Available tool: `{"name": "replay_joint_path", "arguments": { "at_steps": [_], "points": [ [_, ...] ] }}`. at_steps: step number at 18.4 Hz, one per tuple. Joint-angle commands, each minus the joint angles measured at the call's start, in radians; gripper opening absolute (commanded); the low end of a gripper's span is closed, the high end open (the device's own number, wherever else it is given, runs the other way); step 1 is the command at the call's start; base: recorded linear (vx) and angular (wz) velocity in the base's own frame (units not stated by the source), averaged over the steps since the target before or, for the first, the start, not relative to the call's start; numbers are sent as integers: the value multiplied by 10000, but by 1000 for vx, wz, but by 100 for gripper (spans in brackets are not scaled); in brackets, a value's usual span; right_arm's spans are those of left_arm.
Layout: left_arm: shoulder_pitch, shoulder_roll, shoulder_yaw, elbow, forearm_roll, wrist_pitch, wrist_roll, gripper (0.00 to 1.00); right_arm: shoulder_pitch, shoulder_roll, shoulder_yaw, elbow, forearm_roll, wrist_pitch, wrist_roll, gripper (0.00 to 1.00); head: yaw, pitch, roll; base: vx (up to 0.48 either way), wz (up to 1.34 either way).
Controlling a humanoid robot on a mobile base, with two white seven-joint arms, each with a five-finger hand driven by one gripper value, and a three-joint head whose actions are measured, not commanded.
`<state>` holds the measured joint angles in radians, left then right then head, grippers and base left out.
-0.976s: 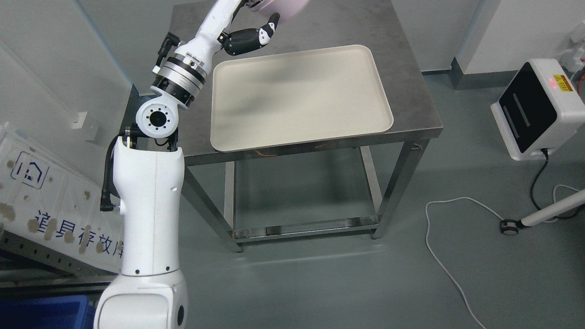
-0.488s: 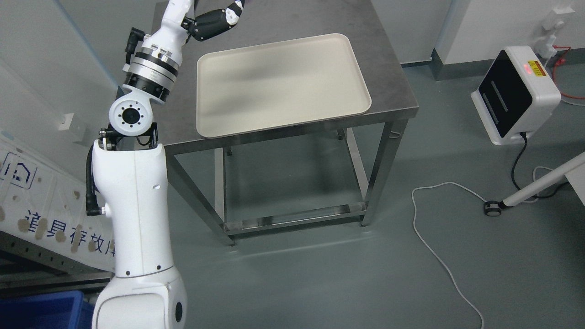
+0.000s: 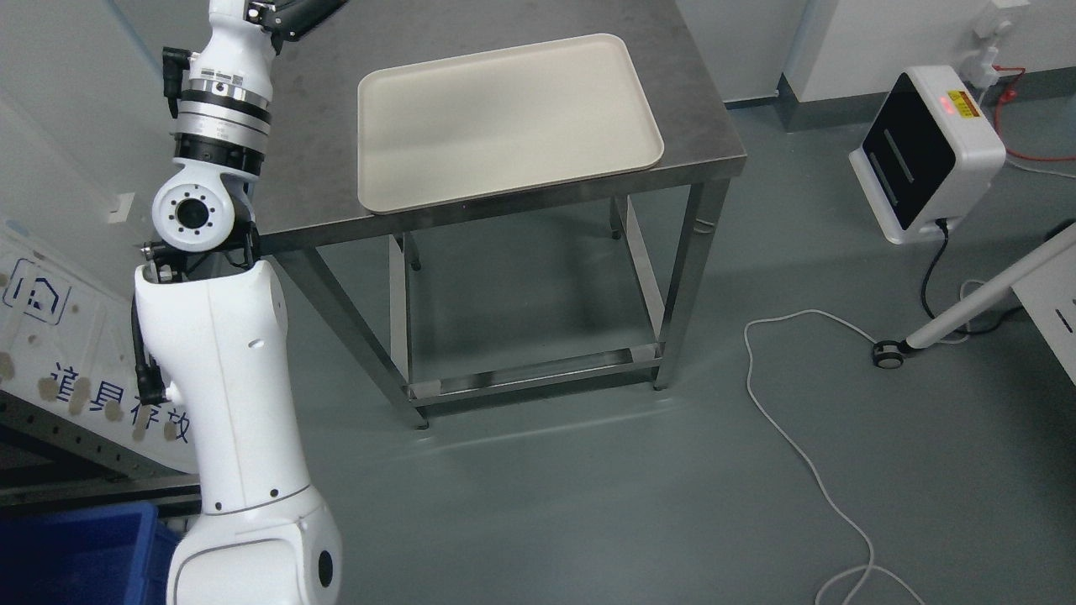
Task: Stack pink IKEA bowls on left shelf middle
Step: 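Lift the stacked bowls off the tray with the left hand, then carry the stacked bowls toward the blue bins while the robot turns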
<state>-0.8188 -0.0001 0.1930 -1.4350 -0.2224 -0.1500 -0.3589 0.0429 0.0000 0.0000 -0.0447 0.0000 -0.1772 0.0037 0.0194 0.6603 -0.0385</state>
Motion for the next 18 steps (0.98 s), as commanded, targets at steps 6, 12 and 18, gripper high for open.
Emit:
{"name": "replay_joint_path", "arguments": {
  "at_steps": [6, 12, 18],
  "points": [
    [2540, 176, 294, -1418, 337, -279, -445, 3, 1, -175, -107, 2, 77, 8, 9, 100, 0, 0, 0, -159, -204],
    [3125, 176, 294, -1664, 353, -555, -323, 3, 1, -175, -107, 2, 77, 8, 9, 100, 0, 0, 0, -205, -29],
    [3355, 176, 3, -1680, 675, -1476, 229, 3, 1, -175, -107, 2, 77, 8, 9, 100, 0, 0, 0, -203, 271]
  ]
}}
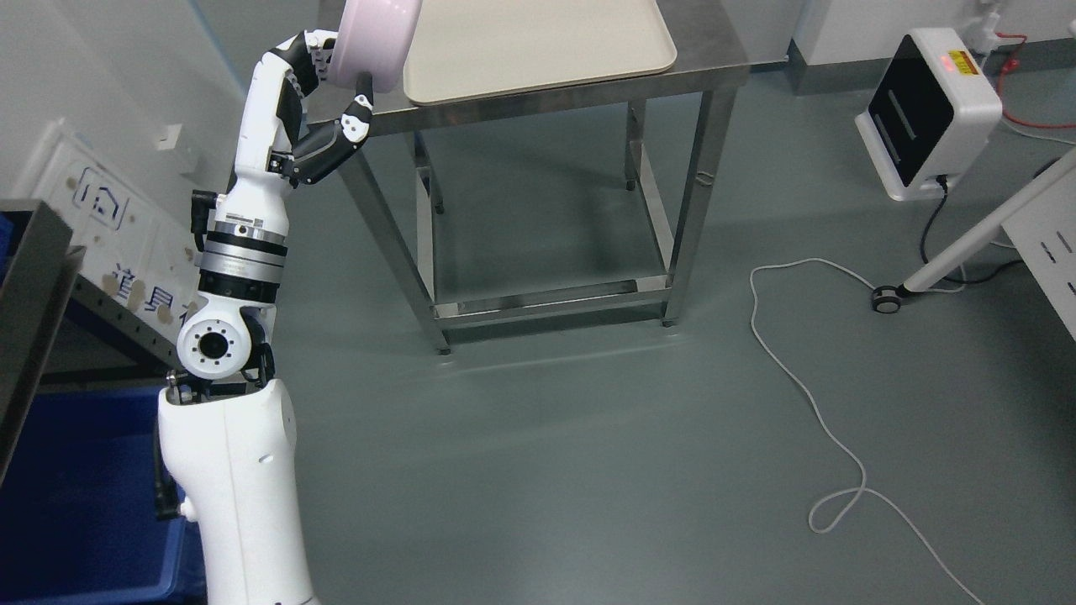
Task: Stack pink IKEA bowls on left shelf middle
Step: 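Carry the stacked bowls toward the blue bins while the robot turns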
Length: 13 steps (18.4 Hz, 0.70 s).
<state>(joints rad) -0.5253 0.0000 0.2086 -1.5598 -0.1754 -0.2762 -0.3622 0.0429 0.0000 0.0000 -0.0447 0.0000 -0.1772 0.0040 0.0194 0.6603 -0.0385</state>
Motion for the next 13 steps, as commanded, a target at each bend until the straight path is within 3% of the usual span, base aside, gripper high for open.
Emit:
{"name": "replay_joint_path", "arguments": {
  "at_steps": [1, 10, 13],
  "points": [
    [451, 174, -154, -477, 204, -214, 263, 3, 0, -175, -108, 2, 77, 8, 6, 100, 0, 0, 0, -210, 377],
    [895, 174, -919, -923, 204, -488, 278, 4, 0, -175, -108, 2, 77, 8, 6, 100, 0, 0, 0, -249, 213],
    [1492, 174, -1838, -923, 204, -627, 95, 4, 0, -175, -108, 2, 77, 8, 6, 100, 0, 0, 0, -271, 18]
  ]
}}
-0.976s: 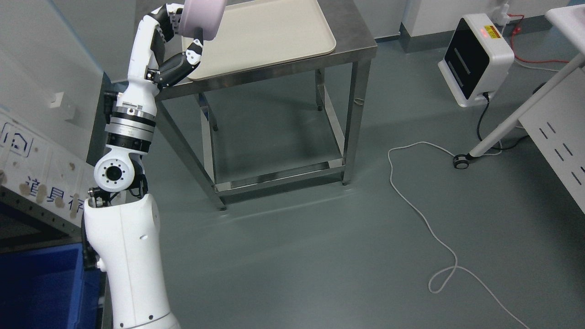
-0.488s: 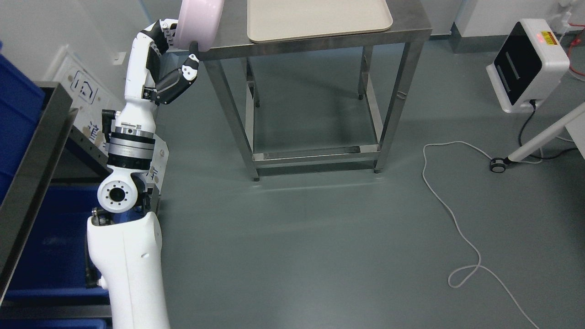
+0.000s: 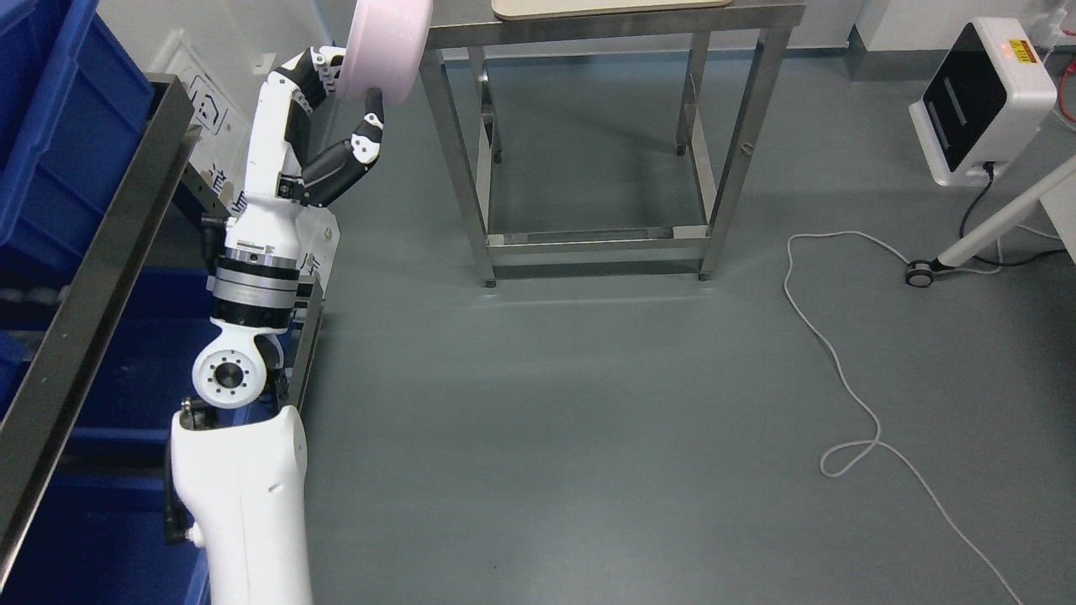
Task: Stack pink IKEA bowls on left shelf middle
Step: 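Carry the stacked bowls toward the blue bins while the robot turns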
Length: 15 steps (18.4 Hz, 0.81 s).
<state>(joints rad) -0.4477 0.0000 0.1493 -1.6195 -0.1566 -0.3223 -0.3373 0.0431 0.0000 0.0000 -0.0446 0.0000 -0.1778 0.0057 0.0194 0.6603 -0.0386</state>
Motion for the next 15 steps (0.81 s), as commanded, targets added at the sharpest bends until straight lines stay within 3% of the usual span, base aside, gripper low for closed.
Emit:
{"name": "replay_joint_path", "arguments": {
  "at_steps": [1, 6, 15],
  "points": [
    [901, 174, -1582, -326, 17, -425, -307, 4, -1, -175, -107, 1, 77, 14, -11, 100, 0, 0, 0, -213, 64],
    [1516, 174, -1938, -326, 17, -1193, -1534, 5, -1, -175, -107, 1, 77, 14, -11, 100, 0, 0, 0, -223, 37],
    [1485, 174, -1616, -326, 17, -1670, -1689, 6, -1, -175, -107, 1, 77, 14, -11, 100, 0, 0, 0, -236, 17]
  ]
}}
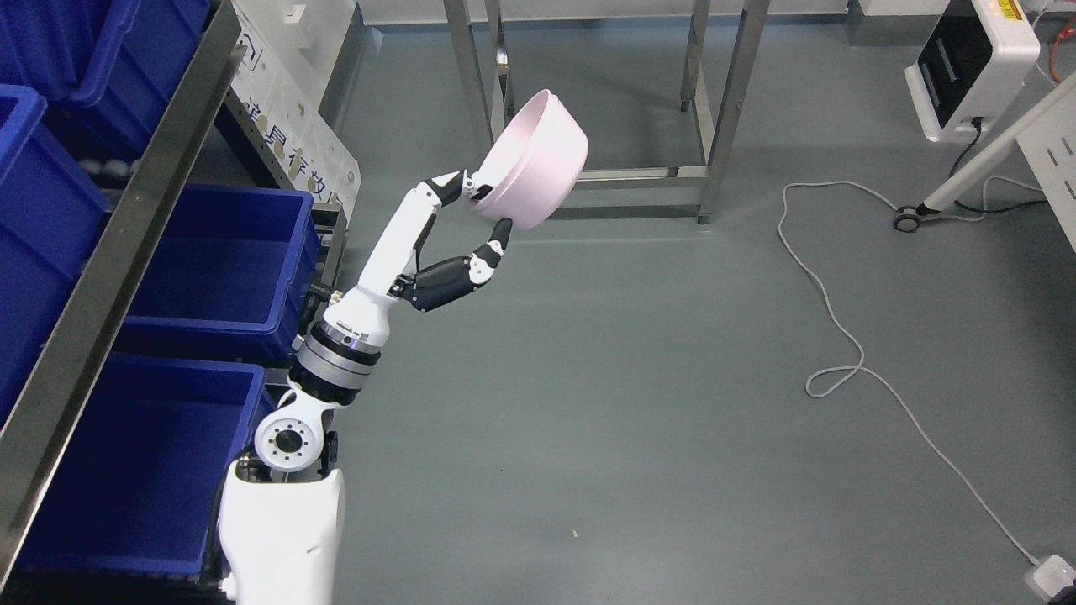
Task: Stack pink IKEA bowls on left shelf middle
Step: 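Carry the stacked bowls toward the blue bins while the robot turns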
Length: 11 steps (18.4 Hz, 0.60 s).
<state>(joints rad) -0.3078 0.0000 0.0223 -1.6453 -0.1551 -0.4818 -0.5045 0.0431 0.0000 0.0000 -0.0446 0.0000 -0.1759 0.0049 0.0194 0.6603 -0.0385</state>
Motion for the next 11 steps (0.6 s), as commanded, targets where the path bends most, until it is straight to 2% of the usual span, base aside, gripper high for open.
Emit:
{"name": "replay_joint_path", "arguments": {
  "at_steps": [1, 5, 11],
  "points": [
    [87, 174, -330, -68, 1, -75, -17, 6, -1, -175, -107, 1, 77, -5, -3, 100, 0, 0, 0, -242, 82],
    [71, 174, -330, -68, 1, -30, -17, 6, -1, -175, -107, 1, 77, -5, -3, 100, 0, 0, 0, -198, 251],
    [-82, 174, -636, -68, 1, 32, -17, 6, -1, -175, -107, 1, 77, -5, -3, 100, 0, 0, 0, -151, 566]
  ]
}}
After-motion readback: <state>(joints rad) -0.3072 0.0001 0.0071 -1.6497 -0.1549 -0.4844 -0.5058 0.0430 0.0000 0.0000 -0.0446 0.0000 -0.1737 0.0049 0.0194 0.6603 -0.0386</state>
